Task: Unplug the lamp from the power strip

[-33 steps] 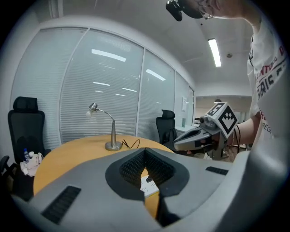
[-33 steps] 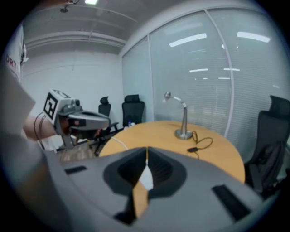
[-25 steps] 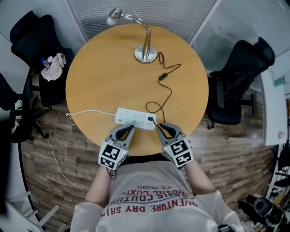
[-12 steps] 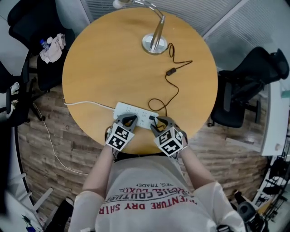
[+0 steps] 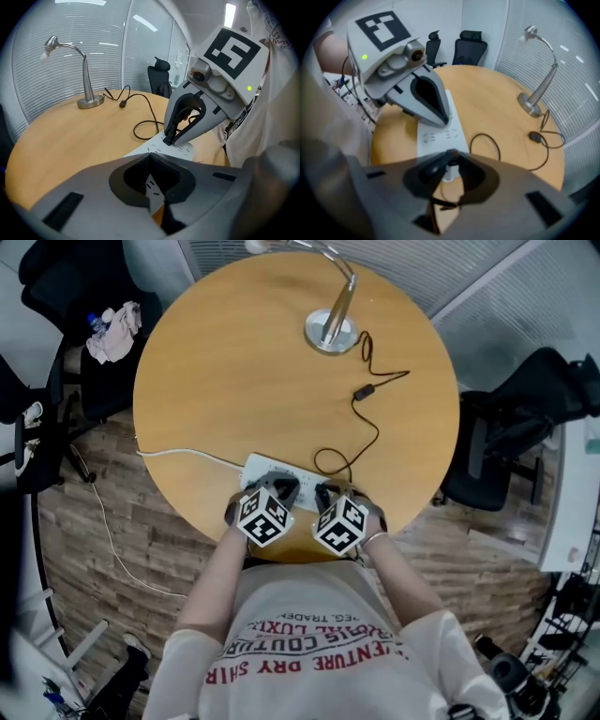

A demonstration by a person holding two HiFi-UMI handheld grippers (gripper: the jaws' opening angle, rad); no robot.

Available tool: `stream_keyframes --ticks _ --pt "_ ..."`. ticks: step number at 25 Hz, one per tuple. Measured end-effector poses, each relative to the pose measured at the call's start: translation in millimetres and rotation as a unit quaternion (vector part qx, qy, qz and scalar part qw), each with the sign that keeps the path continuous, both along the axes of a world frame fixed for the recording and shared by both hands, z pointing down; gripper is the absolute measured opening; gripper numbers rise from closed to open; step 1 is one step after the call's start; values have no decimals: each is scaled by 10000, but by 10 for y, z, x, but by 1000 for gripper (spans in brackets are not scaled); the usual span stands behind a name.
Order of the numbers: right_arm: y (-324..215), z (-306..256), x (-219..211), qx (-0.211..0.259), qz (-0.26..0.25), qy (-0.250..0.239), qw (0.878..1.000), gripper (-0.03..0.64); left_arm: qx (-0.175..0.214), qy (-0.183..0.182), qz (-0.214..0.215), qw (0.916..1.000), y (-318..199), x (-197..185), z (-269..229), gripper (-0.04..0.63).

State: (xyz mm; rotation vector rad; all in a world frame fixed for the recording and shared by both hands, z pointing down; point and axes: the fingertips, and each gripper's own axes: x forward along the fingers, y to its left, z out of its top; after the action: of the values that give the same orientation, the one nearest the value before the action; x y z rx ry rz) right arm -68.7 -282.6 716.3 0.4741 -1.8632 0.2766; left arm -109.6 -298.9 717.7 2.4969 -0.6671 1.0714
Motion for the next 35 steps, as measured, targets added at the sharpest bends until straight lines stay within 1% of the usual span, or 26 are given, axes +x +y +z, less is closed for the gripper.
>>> stream_keyframes --ticks 6,8,10,12,16,21,24,28,32,34,35 --pt "8 13 -22 -85 -265 21 9996 101 42 -17 91 9999 14 -8 7 28" --pt "3 4 -26 -142 -345 24 9993 95 187 -57 138 9997 7 -12 2 28" --pt "-1 -12 -18 -174 -314 -9 9994 87 304 -84 157 9994 0 -6 2 28" --pt "-1 -26 -18 -141 -276 7 9995 80 275 -74 139 9995 -1 -11 12 28" --pt "15 -33 -2 11 -456 208 9987 74 166 -49 121 9998 6 6 36 28" --pt "8 -58 -6 40 -466 203 9987 71 141 -42 154 9998 -6 -4 24 28" --pt "1 -90 -8 69 -511 239 9984 71 201 -28 168 9997 -13 -1 4 28" --pt "27 -76 2 -17 -495 314 9983 69 383 -162 277 9988 10 24 21 28" --pt "24 -72 22 -49 -515 484 9975 69 283 -183 266 9991 -5 31 20 28" --pt "41 -145 5 -31 -527 414 9977 69 267 -181 298 9990 4 41 20 28" --pt "36 -250 -26 -44 -439 223 9988 69 279 -190 333 9989 9 49 24 28"
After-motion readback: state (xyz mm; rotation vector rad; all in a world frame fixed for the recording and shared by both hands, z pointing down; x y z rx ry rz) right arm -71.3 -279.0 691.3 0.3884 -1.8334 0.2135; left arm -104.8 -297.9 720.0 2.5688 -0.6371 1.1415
